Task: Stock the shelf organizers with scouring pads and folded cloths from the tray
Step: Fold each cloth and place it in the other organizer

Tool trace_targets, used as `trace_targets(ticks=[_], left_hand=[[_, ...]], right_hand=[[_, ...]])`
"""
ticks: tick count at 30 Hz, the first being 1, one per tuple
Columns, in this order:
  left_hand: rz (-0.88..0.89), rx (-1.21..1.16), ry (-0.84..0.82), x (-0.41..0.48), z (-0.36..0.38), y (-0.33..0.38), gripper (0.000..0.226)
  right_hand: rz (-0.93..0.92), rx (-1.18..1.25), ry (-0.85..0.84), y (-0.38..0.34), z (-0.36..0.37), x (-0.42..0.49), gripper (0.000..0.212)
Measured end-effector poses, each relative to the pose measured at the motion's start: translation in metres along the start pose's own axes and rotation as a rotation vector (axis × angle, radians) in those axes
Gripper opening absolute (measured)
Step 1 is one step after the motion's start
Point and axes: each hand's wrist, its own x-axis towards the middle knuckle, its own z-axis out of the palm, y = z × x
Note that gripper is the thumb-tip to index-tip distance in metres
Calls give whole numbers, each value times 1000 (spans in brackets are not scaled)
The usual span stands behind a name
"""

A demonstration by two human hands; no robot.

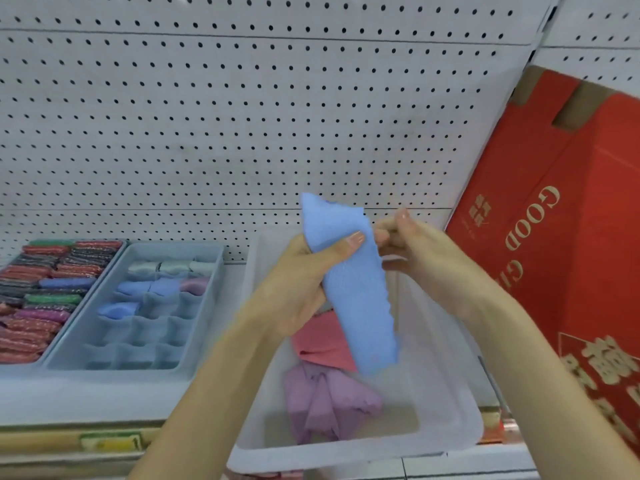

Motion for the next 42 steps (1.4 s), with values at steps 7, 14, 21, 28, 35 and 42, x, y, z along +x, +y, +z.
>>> trace_targets(ticks=[7, 14, 21, 28, 35, 42], left_hand=[[-24, 281, 62, -1, -19, 15, 22], [-142, 454, 12, -7, -36, 10, 32], [-67, 400, 138, -12, -37, -13, 24], [92, 242, 10, -14, -40, 4, 40], [138, 343, 197, -2, -20, -9, 25], [-13, 260, 158, 0, -1, -31, 30]], right_hand=[[-144, -13, -132, 4, 25, -10, 16], [-89, 45, 39, 14, 33, -8, 25], [2, 273, 53, 26, 35, -12, 18], [-294, 111, -149, 9, 13, -14, 35], [-479, -118, 100, 5, 15, -7, 17], [-472, -72, 272, 13, 25, 2, 28]])
